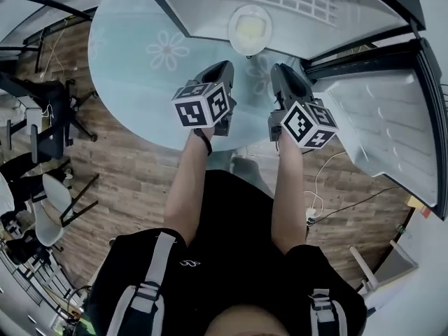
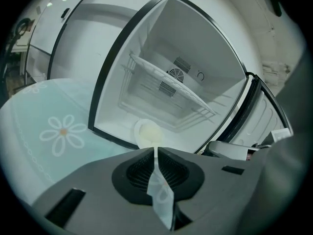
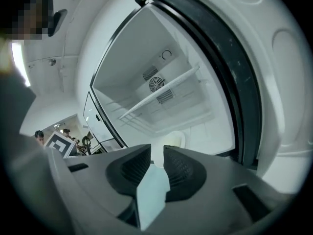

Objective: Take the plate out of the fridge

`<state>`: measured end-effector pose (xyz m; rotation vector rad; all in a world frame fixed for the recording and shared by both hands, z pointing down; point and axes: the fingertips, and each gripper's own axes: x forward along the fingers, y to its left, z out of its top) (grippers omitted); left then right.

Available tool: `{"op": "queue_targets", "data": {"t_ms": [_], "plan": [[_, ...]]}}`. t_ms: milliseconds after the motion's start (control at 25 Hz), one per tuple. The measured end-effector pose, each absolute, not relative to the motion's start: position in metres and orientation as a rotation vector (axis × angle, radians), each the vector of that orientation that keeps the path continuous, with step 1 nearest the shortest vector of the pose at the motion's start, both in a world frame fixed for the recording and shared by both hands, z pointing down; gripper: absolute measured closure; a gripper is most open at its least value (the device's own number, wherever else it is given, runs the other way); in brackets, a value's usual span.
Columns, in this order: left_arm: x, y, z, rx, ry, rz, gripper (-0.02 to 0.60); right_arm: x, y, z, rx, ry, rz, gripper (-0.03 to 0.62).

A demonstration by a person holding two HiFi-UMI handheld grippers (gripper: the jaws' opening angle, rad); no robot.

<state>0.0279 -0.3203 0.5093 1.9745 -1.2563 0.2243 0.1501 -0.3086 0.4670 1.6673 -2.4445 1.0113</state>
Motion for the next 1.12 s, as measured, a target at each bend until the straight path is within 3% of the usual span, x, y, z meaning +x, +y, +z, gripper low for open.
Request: {"op": "queue_targets", "data": {"t_ms": [80, 400, 480, 520, 800, 880, 1120], "plan": [[0.032, -0.326, 0.518, 1.964, -1.228, 0.224, 0.528, 0.147, -0.314, 0.477, 1.653, -2.424, 1.041, 0.510], [0.032, -0.346, 0.543, 1.910, -1.176, 0.178, 0.527, 0.133, -0.330, 0.512, 1.611, -2.359, 1.115, 0.510], [0.032, -0.351, 0.548, 1.901, -1.150, 0.169, 0.449, 0.128, -0.335, 0.516, 1.613, -2.342, 1.127, 0.510], [0.032, -0.354, 0.551, 1.897, -1.138, 0.165, 0.443, 0.126, -0.338, 0.519, 1.616, -2.336, 1.136, 0.510], [0.036, -0.363, 0.565, 1.843, -1.085, 0.119, 0.443, 0.125, -0.343, 0.533, 1.666, -2.314, 1.214, 0.510], [0.039, -0.365, 0.567, 1.841, -1.067, 0.120, 0.443, 0.125, -0.345, 0.538, 1.669, -2.311, 1.255, 0.457], [0.042, -0.374, 0.583, 1.823, -1.039, 0.156, 0.443, 0.131, -0.360, 0.553, 1.733, -2.257, 1.405, 0.456]]}}
